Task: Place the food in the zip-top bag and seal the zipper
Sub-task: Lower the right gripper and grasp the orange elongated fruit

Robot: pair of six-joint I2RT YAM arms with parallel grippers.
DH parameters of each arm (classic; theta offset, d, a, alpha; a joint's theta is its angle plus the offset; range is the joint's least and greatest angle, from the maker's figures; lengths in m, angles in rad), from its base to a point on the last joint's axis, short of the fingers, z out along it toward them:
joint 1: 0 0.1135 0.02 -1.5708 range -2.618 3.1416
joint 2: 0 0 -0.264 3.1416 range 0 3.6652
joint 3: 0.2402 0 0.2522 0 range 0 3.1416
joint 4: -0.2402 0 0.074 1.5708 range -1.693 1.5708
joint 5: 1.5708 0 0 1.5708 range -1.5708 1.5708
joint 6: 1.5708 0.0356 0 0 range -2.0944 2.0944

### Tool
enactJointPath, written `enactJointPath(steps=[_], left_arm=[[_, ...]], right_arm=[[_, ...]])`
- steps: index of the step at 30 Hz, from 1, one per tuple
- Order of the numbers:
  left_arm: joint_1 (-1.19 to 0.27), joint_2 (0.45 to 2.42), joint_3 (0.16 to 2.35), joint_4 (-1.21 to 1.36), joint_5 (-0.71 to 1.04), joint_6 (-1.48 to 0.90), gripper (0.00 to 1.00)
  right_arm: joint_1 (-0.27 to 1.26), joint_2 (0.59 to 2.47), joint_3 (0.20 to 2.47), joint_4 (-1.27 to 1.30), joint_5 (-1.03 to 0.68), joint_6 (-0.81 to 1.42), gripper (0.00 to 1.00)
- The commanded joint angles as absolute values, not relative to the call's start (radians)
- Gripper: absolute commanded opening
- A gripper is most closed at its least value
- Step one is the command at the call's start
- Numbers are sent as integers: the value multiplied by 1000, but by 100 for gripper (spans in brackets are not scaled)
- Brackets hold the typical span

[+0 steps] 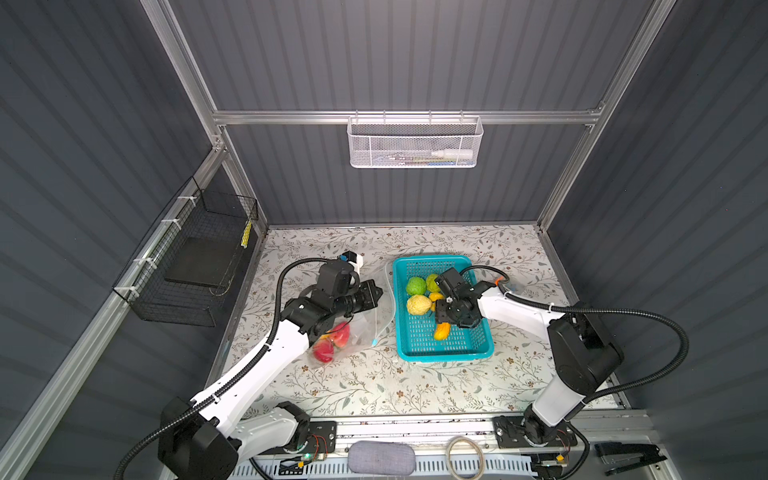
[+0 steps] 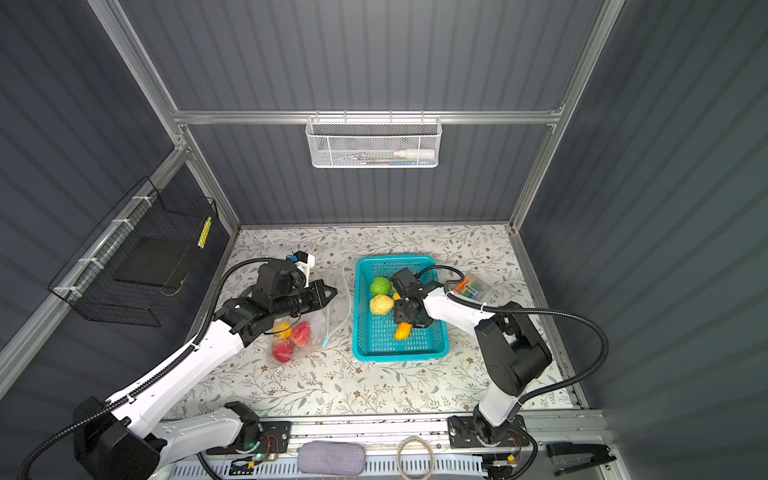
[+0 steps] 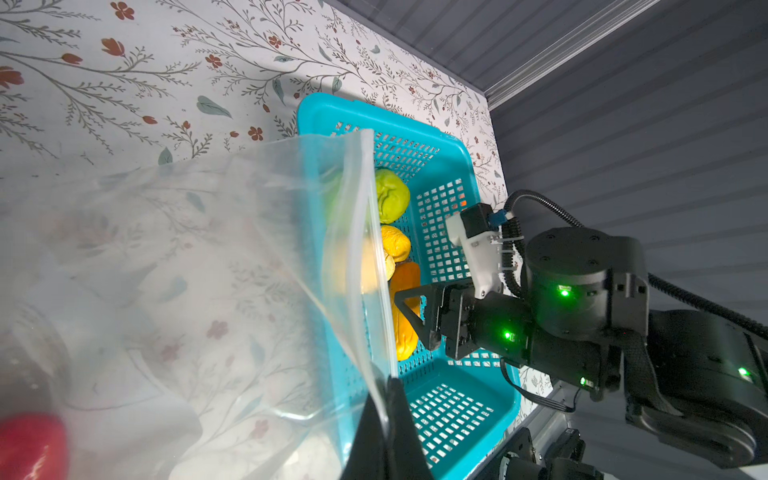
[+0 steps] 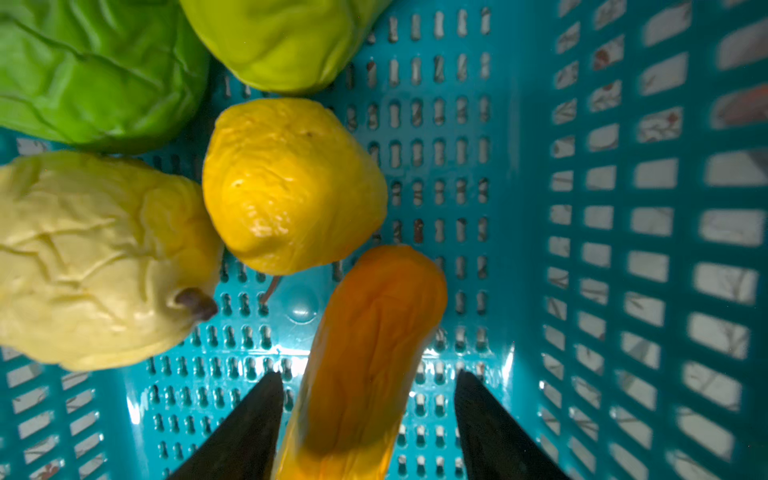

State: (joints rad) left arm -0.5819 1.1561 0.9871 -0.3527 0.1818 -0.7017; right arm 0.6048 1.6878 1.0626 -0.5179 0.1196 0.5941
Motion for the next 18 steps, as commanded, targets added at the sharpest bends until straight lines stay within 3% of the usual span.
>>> enactJointPath(steps=[1,10,18], left_arm=[[-586,1169,1016,-367,170,-668,0],[-586,1185,1049,-400,166,-652,0],[-584,1176,1055,-397,165,-659,0]], right_arm=[[608,1706,1073,-577,99,630,69],[608,1726,1066,-543,83,707,56],[593,1667,1042,-519,71,700,34]])
